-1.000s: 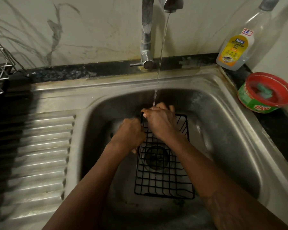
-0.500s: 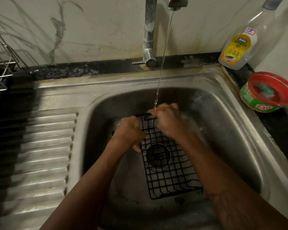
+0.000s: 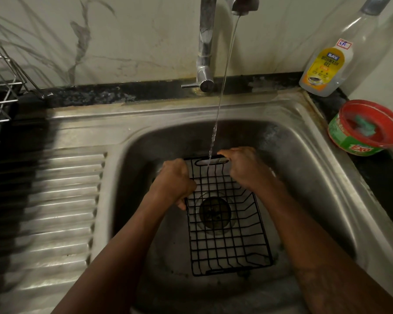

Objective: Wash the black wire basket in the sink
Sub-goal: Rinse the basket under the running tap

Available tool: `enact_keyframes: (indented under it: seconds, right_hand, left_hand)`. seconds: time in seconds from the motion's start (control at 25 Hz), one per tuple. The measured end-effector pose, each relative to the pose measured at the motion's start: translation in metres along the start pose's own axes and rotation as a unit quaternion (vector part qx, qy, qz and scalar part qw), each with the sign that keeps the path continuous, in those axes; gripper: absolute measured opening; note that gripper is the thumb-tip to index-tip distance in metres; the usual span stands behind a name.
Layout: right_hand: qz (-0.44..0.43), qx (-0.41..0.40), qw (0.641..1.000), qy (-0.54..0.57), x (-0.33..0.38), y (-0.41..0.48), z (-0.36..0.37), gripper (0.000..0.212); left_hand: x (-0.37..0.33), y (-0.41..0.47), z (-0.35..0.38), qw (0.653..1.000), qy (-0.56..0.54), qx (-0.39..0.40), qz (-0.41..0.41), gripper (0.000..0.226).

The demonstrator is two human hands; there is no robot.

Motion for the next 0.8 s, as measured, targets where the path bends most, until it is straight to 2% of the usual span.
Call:
enact_keyframes:
  seconds: [0.08,0.16,0.28,0.4,0.48,0.6,0.68,0.8]
  right_hand:
    - [-0.045,-0.001,0.998,-0.034,0.029,0.009,0.014,0.056]
    - [-0.094,0.024,0.995,-0.022,0.063,0.015,0.030,0.062]
    - [-0.132,0.021,0.991,-0.002,0.068,0.016,0.032,0.068]
    - [-0.094,0.014,0.995,0.032,0.029,0.006,0.016,0.067]
    - [-0.041,0.004,0.998,0.043,0.002,-0.001,0.003,0.064]
    - [-0.002,-0.007,1.000,-0.017,0.007,0.001,0.002,0.058]
    - [-0.061,-0.007,0.997,-0.044,0.040,0.008,0.011,0.058]
    - [-0.128,0.000,0.992,0.002,0.078,0.014,0.024,0.057]
  left_hand:
    - [0.000,0.000,0.001,1.000,-0.016,-0.001,0.015,0.016]
    - [-0.001,-0.001,0.002,1.000,-0.005,-0.003,0.028,0.016]
    - [0.002,0.002,0.003,1.000,0.010,-0.004,0.014,0.019]
    - [0.006,0.003,0.001,1.000,0.014,-0.009,-0.023,0.022]
    - [0.006,0.003,0.000,0.999,0.025,-0.016,-0.020,0.024]
    - [0.003,0.003,0.001,0.999,0.021,-0.014,-0.024,0.024]
    - [0.002,0.001,0.002,0.999,0.030,-0.008,-0.019,0.028]
    - [0.001,0.000,0.004,1.000,0.010,-0.006,-0.005,0.026]
Point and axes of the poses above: each hand's wrist, its own y-axis towards the middle knuckle, its own z-axis out of the palm, x = y × z, the point moved 1 cm from there along y, towards the middle knuckle, and after that the axes turned 3 degrees about -x, right-handed, at the moved point
